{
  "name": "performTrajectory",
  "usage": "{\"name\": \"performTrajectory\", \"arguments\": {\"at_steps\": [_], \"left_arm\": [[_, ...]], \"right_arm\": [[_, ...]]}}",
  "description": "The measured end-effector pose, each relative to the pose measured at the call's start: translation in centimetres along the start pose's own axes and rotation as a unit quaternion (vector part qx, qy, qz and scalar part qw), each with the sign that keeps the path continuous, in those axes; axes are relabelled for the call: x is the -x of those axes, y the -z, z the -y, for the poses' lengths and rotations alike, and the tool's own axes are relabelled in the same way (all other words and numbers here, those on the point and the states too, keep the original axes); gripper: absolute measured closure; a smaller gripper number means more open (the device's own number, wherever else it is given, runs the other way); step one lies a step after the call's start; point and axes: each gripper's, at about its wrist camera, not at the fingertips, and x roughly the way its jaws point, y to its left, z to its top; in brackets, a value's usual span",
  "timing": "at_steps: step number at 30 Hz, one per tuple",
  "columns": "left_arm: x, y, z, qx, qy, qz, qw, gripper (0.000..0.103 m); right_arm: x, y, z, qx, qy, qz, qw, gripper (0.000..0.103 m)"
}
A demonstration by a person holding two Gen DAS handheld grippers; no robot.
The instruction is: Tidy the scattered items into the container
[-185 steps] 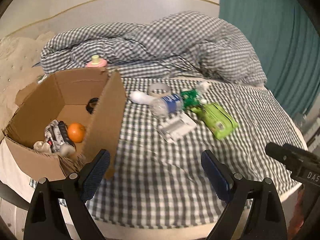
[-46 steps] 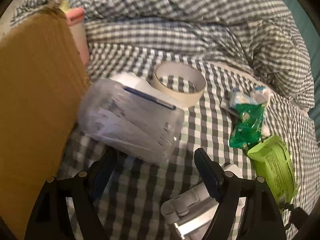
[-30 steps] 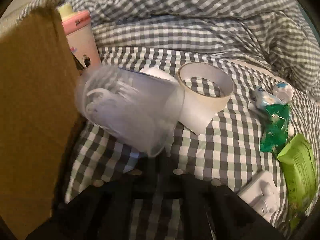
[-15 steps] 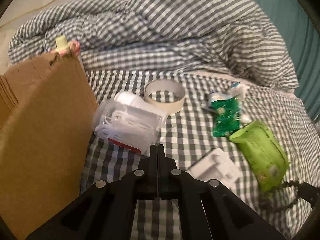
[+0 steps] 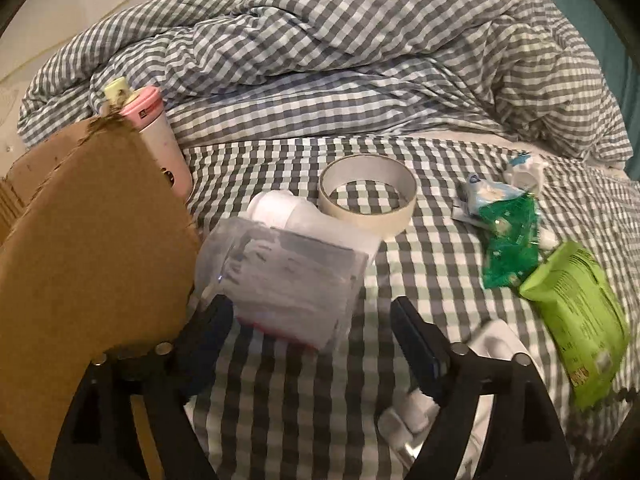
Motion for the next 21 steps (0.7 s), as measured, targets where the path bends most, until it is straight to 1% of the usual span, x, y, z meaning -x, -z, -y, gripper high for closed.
{"name": "performTrajectory", "arguments": {"at_steps": [4, 8, 11, 13, 14, 15, 16, 18, 19, 21], "left_arm": [[-1.4, -0.4, 0.3, -0.016, -0.038, 0.009, 0.9991, 0.007], [-2.6, -0.9, 0.3, -0.029, -0.06, 0.02, 0.9976, 0.0], [-4.0, -1.2, 0.4, -0.043, -0.087, 0.011, 0.9952, 0.0], [-4.5, -1.2, 0.4, -0.05, -0.091, 0.005, 0.9945, 0.0], [-4.5, -1.1, 0.4, -0.05, -0.093, 0.002, 0.9944, 0.007], [-4.4, -1.2, 0.2, -0.045, -0.095, 0.003, 0.9945, 0.017], [-4.2, -1.3, -0.2, -0.033, -0.088, 0.0, 0.9956, 0.019], [-3.9, -1.5, -1.2, -0.003, -0.055, -0.018, 0.9983, 0.023], [-3.6, -1.4, -1.4, 0.005, -0.048, -0.022, 0.9986, 0.025], [-2.5, -1.1, -1.3, 0.01, -0.032, -0.018, 0.9993, 0.026]], "right_arm": [[-0.8, -0.2, 0.1, 0.0, 0.001, -0.006, 1.0, 0.091], [-1.8, -0.4, 0.2, 0.001, 0.002, -0.014, 1.0, 0.091], [-2.5, -0.5, 0.2, 0.001, 0.002, -0.019, 1.0, 0.091], [-2.7, -0.5, 0.3, -0.001, 0.002, -0.02, 1.0, 0.091], [-2.8, -0.6, 0.3, -0.002, 0.003, -0.021, 1.0, 0.091], [-2.9, -0.6, 0.3, -0.002, 0.003, -0.021, 1.0, 0.091], [-2.9, -0.6, 0.3, -0.002, 0.004, -0.02, 1.0, 0.091], [-2.8, -0.6, 0.1, -0.001, 0.005, -0.02, 1.0, 0.091], [-2.7, -0.6, 0.0, 0.0, 0.004, -0.019, 1.0, 0.091], [-2.3, -0.6, -0.2, 0.001, 0.003, -0.016, 1.0, 0.091]]}}
